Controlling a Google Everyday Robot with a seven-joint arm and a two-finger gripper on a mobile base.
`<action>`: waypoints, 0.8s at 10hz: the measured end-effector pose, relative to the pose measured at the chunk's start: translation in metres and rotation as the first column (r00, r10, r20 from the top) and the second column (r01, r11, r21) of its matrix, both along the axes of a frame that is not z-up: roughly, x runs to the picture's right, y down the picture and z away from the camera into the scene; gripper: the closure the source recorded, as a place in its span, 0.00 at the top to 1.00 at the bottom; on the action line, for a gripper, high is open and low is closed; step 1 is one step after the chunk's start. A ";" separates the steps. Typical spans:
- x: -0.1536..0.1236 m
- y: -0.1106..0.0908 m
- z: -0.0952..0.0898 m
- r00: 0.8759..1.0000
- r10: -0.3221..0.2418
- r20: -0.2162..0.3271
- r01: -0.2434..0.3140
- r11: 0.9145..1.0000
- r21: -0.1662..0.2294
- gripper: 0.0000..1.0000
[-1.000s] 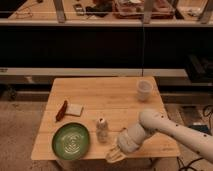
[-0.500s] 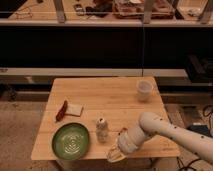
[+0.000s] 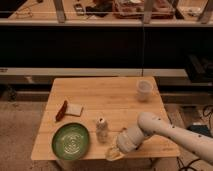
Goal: Knock the bottle over
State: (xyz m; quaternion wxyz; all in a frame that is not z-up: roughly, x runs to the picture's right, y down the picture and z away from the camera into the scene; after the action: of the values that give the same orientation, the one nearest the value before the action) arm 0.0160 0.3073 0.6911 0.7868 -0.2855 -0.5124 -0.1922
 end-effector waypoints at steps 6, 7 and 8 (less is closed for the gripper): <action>-0.116 -0.147 0.059 0.990 0.136 0.023 -0.138 0.988 0.064 0.01; -0.128 -0.162 0.064 0.988 0.154 0.023 -0.156 0.985 0.071 0.07; -0.133 -0.168 0.066 0.987 0.161 0.024 -0.162 0.984 0.073 0.19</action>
State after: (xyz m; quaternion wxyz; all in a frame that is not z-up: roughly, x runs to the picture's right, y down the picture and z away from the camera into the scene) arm -0.1167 0.1396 0.7566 0.8052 -0.2114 -0.5335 -0.1494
